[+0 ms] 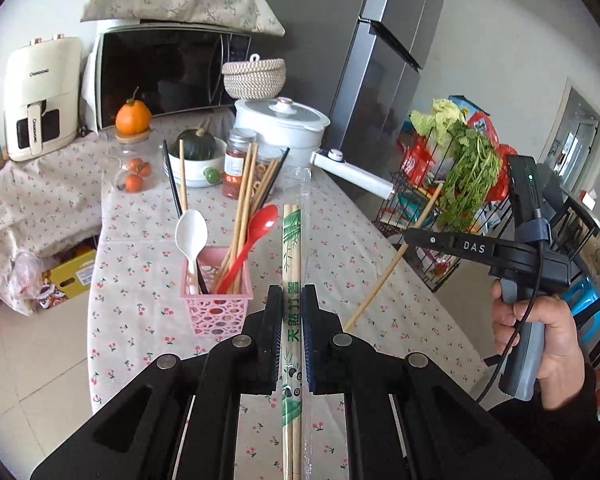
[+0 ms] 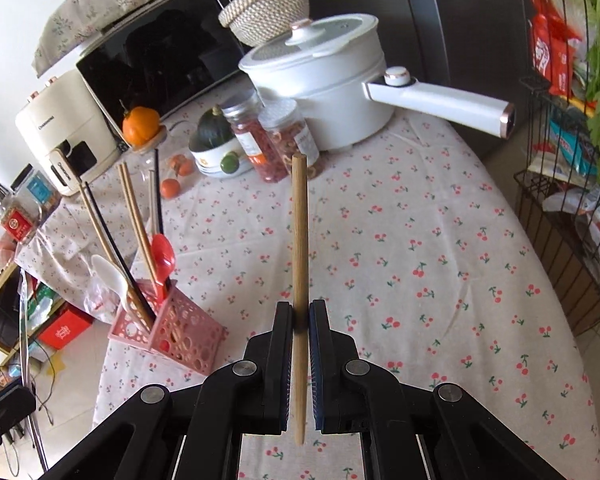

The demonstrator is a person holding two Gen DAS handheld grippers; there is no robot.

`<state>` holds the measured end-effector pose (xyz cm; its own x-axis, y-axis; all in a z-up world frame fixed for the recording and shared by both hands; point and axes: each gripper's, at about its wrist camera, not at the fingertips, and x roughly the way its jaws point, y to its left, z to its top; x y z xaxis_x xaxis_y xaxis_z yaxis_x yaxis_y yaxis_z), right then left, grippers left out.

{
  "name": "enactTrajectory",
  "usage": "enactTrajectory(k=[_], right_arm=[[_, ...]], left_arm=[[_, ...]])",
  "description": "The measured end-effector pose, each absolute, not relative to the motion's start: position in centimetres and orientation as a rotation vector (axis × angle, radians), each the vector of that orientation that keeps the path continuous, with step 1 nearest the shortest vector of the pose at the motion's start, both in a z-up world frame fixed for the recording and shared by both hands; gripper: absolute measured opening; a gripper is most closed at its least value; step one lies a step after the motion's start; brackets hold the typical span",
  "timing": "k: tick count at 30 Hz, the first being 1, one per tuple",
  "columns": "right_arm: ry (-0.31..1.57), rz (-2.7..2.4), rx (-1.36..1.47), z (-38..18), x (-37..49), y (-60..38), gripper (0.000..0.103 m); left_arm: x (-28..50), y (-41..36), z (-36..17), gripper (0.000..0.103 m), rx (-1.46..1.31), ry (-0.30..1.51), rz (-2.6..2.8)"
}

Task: Organize utensils
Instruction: 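Lower the wrapped chopsticks into the pink basket and open the left tool while the right tool carries its chopstick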

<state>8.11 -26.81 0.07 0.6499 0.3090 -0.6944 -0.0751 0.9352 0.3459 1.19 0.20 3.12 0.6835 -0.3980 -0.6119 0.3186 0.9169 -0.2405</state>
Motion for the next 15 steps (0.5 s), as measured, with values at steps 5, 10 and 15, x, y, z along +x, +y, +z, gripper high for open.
enactTrajectory(k=[5,10,15], right_arm=[[0.768,0.241,0.301,1.9,7.4,-26.0,0.006],[0.716,0.258,0.312,2.9,7.5,-25.4,0.006],[0.701,0.269,0.316,3.1,8.1,-24.4,0.006]], left_arm=[[2.4,2.7,4.9,0.010,-0.150,0.614,-0.360],[4.4,3.8,5.4,0.010,-0.202,0.474,-0.337],[6.9,3.2,4.1,0.010,-0.233,0.371,-0.308]])
